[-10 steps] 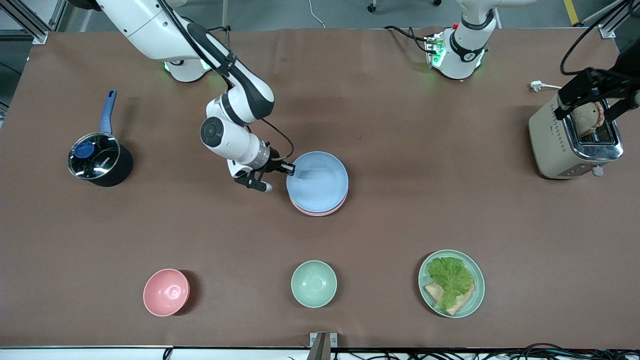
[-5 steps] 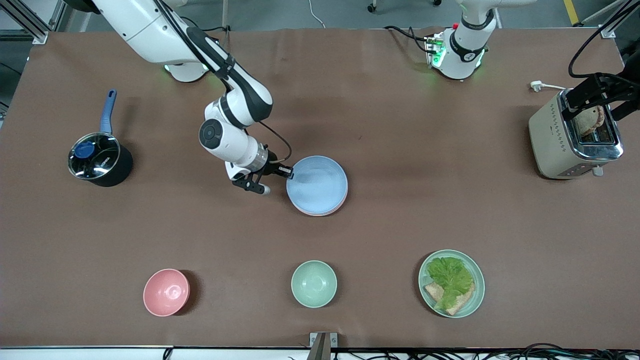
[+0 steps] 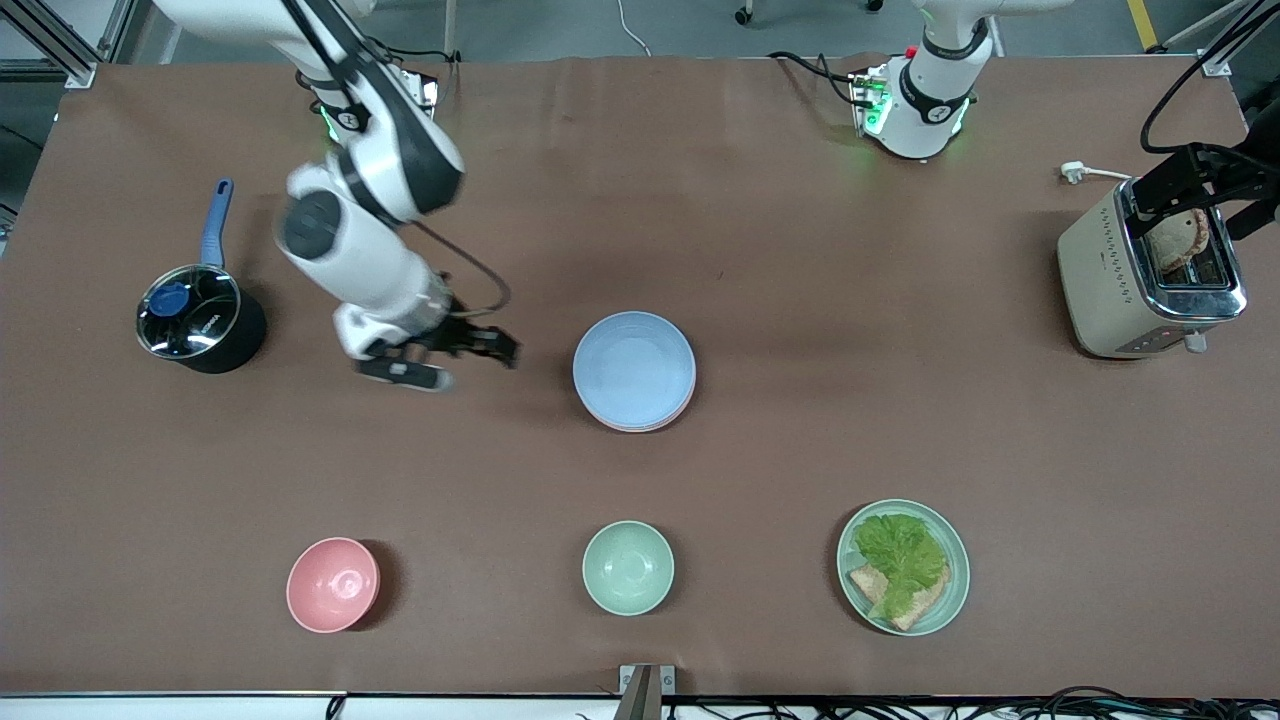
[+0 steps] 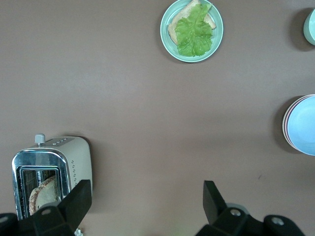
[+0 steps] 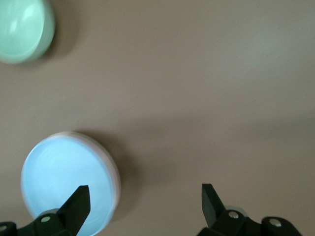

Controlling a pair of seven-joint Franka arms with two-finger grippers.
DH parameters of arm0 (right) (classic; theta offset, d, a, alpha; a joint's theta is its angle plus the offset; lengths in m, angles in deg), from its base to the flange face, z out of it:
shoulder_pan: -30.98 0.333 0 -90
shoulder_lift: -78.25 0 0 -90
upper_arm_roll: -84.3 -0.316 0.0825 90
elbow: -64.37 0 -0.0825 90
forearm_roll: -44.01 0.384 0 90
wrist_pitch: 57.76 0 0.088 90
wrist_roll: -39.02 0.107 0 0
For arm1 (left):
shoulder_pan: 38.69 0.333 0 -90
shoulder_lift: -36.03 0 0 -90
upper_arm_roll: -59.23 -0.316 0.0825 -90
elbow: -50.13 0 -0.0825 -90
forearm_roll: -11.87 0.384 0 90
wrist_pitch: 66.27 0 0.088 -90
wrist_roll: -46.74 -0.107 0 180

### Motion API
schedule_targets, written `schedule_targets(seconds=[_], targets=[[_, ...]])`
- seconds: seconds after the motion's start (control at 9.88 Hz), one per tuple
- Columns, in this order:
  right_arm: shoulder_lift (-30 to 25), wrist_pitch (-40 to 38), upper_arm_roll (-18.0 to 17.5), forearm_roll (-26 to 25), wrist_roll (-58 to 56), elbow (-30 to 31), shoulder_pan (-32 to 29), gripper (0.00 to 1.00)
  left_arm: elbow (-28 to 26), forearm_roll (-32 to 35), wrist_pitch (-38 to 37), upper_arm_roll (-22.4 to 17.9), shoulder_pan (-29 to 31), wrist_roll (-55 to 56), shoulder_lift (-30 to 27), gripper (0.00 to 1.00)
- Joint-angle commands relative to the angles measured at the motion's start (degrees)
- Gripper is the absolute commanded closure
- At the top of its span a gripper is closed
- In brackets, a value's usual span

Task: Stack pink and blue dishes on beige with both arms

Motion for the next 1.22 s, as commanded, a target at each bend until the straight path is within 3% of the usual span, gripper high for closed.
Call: schedule_targets(seconds=[0.0,0.2,0.41,0.51,0.71,1.11], targets=[[-8.8,-10.8,8.8,-4.2,-6.6,-3.6,-0.1,0.0,-1.7,1.3,-0.6,0.3,0.0,0.0,-0.2,0.0],[-11.6,-20.7,19.1,-4.2,-16.7,-10.3,0.6,0.0,-1.7,0.8,-0.6,0.1,-0.3,0.3,-0.1,0.0],[-10.9,-34.3,22.9,-3.3,-22.9,-22.3,-0.5,0.0,-1.7,0.7,-0.6,-0.1,-0.5,0.3,-0.2,0.0],[-10.9,-38.6,23.2,-3.4,-29.3,-26.1,-2.3,0.0,-1.7,0.7,-0.6,-0.1,-0.5,0.3,-0.1,0.0],[-10.1,-39.2,23.2,-3.0,-31.3,-29.0,-3.8,0.0,-1.7,0.7,-0.6,-0.1,-0.4,0.3,-0.1,0.0],[-9.9,-43.0,23.0,-3.3,-31.4,-29.8,-3.8,0.0,-1.7,0.7,-0.7,-0.1,-0.4,0.3,-0.1,0.0]])
